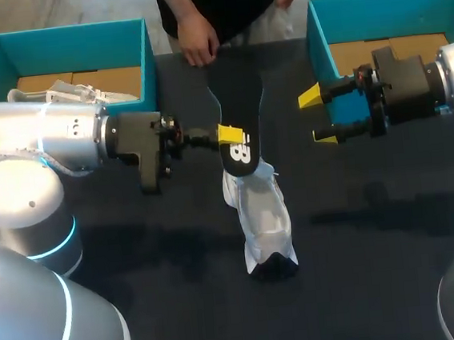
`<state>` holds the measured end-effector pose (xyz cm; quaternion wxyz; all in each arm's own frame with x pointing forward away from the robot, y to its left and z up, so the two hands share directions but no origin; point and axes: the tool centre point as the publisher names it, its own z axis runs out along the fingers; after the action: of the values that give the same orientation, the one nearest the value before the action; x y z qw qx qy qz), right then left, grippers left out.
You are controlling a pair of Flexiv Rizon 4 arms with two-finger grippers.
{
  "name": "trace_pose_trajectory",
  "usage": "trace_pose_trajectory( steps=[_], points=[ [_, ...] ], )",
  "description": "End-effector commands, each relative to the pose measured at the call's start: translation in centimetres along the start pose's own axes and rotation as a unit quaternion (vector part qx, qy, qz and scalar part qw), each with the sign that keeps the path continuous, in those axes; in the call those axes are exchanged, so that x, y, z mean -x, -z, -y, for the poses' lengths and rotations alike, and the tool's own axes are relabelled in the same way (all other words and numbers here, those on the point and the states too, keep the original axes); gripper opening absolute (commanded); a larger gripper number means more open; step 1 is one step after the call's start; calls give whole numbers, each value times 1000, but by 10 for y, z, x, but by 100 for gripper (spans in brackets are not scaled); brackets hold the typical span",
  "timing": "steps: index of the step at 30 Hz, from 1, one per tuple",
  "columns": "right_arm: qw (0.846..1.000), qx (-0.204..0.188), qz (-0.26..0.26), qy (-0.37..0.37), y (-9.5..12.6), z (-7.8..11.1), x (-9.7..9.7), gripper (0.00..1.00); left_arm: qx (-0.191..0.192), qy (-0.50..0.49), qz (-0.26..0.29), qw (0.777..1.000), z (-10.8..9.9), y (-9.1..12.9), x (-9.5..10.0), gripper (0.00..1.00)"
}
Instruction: Take the shoe out of the shoebox, open the shoe tongue, remove and reinsert the insole, then place the shoe into the shoebox
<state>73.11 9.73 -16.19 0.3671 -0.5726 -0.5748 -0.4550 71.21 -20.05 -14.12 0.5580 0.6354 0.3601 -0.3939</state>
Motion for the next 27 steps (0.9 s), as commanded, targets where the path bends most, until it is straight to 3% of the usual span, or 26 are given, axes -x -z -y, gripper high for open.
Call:
trace_pose_trajectory(
  steps=[1, 13, 27],
  points=[
    [1000, 1, 0, 0, -1, 0, 0, 100, 0, 0, 10, 1000, -1, -5, -8, 0],
    [1000, 1, 0, 0, -1, 0, 0, 100, 0, -1, 10, 1000, -1, -5, -10, 0],
    [999, -8, -12, -44, -22, -34, -27, 100, 0, -1, 10, 1000, -1, -5, -10, 0]
  ],
)
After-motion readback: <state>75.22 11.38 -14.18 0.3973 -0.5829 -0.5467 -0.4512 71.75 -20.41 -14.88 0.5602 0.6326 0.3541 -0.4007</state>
